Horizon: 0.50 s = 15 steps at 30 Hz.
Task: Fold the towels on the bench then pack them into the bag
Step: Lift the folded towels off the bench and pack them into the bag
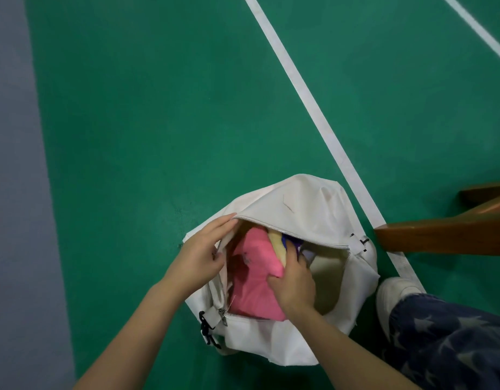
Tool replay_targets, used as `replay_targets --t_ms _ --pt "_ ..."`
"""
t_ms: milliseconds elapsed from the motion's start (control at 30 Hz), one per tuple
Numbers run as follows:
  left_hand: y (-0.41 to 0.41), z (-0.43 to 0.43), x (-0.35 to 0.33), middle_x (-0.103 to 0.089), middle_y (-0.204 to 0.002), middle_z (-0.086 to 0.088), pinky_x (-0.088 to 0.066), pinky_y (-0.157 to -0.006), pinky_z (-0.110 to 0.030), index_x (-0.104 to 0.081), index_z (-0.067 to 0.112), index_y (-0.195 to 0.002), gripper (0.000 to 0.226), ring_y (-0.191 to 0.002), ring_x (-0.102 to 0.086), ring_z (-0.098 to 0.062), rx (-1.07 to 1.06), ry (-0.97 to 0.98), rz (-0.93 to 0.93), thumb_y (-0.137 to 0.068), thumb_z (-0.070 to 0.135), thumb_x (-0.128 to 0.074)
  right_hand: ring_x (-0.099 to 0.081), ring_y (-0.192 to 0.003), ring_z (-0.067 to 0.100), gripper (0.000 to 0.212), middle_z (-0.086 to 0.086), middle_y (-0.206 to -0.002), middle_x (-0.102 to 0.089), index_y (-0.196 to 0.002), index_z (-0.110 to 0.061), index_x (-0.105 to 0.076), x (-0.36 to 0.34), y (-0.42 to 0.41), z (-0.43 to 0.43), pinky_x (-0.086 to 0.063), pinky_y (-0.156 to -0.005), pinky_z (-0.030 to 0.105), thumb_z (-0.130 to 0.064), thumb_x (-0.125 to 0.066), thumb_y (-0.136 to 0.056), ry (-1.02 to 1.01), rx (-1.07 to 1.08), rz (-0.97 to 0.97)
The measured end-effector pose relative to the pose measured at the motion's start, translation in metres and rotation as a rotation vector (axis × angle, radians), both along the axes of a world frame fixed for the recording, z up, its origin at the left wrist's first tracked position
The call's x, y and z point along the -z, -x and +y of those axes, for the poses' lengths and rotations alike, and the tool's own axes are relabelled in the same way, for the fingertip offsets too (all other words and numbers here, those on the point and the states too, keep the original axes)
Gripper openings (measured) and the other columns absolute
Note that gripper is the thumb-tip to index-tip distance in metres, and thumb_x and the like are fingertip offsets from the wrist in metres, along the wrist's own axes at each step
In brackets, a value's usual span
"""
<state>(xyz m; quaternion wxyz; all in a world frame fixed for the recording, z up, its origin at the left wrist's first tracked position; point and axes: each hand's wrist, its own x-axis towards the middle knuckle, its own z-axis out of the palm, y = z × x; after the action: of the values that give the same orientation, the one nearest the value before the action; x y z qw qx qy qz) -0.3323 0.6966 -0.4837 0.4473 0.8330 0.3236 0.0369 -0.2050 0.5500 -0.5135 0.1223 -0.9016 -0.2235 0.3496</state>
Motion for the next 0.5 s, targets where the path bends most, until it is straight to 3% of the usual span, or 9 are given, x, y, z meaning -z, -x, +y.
replay_targets --t_ms 133,267,400,500 --pt "-0.005 -0.004 -0.011 -0.033 -0.137 0.031 -0.035 -0.066 -0.002 -0.044 0.030 -0.136 0.080 -0.106 -0.042 -0.015 0.053 -0.021 -0.009 -0.071 -0.016 -0.047 -0.052 -0.117 0.028 0.078 0.003 -0.136 -0.047 -0.144 -0.031 -0.025 -0.003 0.016 0.013 -0.046 -0.093 0.036 -0.029 -0.068 -0.078 -0.081 -0.116 0.019" --pt "0.000 0.004 -0.014 -0.032 -0.138 0.032 -0.028 -0.075 0.005 -0.046 0.028 -0.138 0.078 -0.117 -0.046 0.000 0.088 -0.096 0.014 -0.073 -0.015 -0.049 -0.046 -0.123 0.023 0.077 -0.004 -0.140 -0.044 -0.143 -0.033 -0.027 -0.015 0.039 0.019 -0.039 -0.095 0.032 -0.031 -0.065 -0.076 -0.124 -0.221 0.046" --pt "0.015 0.014 -0.018 -0.032 -0.137 0.031 -0.028 -0.074 0.005 -0.045 0.027 -0.138 0.078 -0.121 -0.041 0.005 0.042 -0.135 0.074 -0.073 -0.015 -0.045 -0.058 -0.107 0.029 0.090 0.002 -0.128 -0.055 -0.136 -0.031 -0.036 -0.016 0.064 0.012 -0.047 -0.083 0.039 -0.036 -0.077 -0.056 -0.138 -0.490 -0.151" --pt "0.028 0.010 -0.014 -0.033 -0.137 0.031 -0.031 -0.068 0.003 -0.044 0.029 -0.138 0.080 -0.116 -0.044 0.004 0.045 -0.086 0.108 -0.072 -0.015 -0.044 -0.038 -0.128 0.030 0.087 0.004 -0.148 -0.030 -0.146 -0.030 -0.016 -0.012 0.077 0.010 -0.033 -0.103 0.041 -0.031 -0.069 -0.078 0.000 -0.593 0.049"
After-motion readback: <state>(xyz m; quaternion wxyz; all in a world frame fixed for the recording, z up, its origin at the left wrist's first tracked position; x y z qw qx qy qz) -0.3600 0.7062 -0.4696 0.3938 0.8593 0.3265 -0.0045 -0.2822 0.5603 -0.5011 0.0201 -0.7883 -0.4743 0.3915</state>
